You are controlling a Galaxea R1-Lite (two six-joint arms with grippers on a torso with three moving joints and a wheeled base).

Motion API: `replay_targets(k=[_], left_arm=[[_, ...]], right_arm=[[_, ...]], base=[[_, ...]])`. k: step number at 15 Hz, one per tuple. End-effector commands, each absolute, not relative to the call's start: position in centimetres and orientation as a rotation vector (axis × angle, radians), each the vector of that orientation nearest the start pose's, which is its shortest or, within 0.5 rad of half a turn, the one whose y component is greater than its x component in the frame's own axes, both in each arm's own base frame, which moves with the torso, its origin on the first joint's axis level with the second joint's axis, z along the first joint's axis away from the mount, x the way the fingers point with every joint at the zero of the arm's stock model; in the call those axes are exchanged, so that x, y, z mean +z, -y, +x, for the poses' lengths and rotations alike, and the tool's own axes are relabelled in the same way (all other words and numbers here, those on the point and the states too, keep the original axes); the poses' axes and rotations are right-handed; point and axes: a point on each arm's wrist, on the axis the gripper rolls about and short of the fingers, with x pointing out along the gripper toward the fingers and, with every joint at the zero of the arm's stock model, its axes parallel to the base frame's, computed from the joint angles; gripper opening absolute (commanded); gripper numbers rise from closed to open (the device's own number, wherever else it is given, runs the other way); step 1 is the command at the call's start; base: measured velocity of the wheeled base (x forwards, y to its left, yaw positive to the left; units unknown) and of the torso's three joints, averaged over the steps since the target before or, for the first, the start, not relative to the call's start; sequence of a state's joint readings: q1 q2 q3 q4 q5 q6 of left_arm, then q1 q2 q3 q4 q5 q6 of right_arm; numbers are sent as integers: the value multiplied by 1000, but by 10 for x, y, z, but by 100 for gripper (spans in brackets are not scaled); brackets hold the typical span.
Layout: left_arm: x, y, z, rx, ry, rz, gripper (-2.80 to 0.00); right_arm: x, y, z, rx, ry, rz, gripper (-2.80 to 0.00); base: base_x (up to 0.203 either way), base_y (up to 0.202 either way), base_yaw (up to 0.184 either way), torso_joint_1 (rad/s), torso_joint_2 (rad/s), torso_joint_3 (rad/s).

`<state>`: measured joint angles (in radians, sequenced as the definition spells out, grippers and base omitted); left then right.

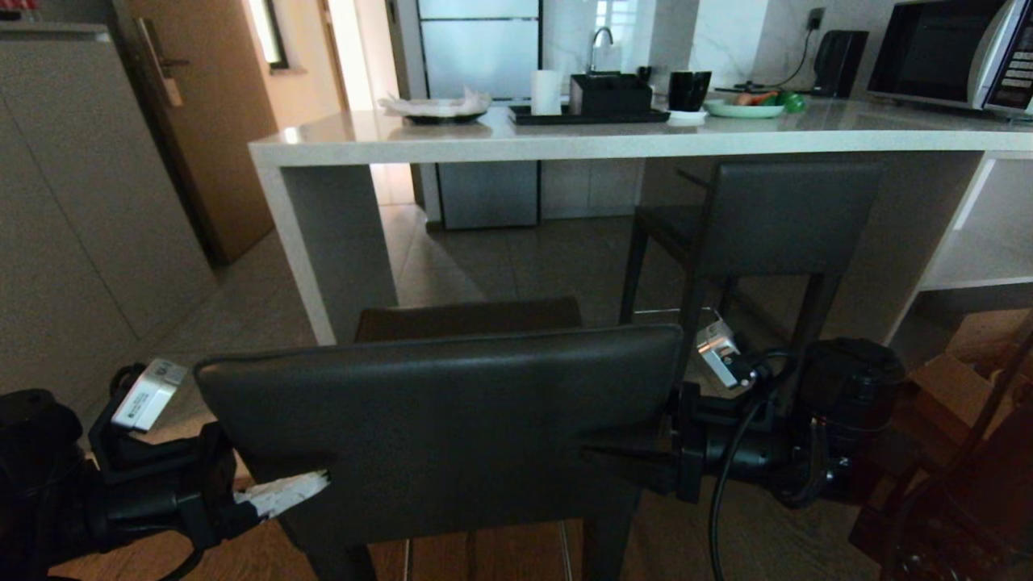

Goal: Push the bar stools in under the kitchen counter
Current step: Pull the gray chair out from under the dining table

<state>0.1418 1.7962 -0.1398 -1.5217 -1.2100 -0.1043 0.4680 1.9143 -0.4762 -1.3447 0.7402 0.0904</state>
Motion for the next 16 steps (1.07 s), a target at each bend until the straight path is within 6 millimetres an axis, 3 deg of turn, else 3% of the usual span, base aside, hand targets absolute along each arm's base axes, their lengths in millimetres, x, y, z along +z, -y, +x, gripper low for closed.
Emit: replay_targets(k=[1, 3, 7, 12, 14, 16], left_arm=[[100, -11, 215, -1055, -163, -182, 0], [99, -22, 215, -1008, -161, -189, 0], [94, -59, 204, -878, -164, -225, 0], [96, -72, 164, -812, -154, -249, 0], [106, -79, 153, -739, -114, -205, 0], [112, -92, 142, -628, -84, -179, 0]], right_arm=[[113, -143, 258, 1191, -135, 91, 0], [116, -129, 262, 1149, -128, 95, 0], [112, -83, 256, 1099, -162, 115, 0], [115, -68, 226, 1069, -156, 117, 0], [118, -60, 210, 947, -143, 112, 0], [121, -54, 205, 708, -117, 102, 0]], base=[[0, 0, 0, 0, 0, 0], [0, 0, 0, 0, 0, 0], [0, 0, 0, 0, 0, 0], [0, 0, 0, 0, 0, 0], [0, 0, 0, 0, 0, 0], [0, 0, 0, 0, 0, 0]])
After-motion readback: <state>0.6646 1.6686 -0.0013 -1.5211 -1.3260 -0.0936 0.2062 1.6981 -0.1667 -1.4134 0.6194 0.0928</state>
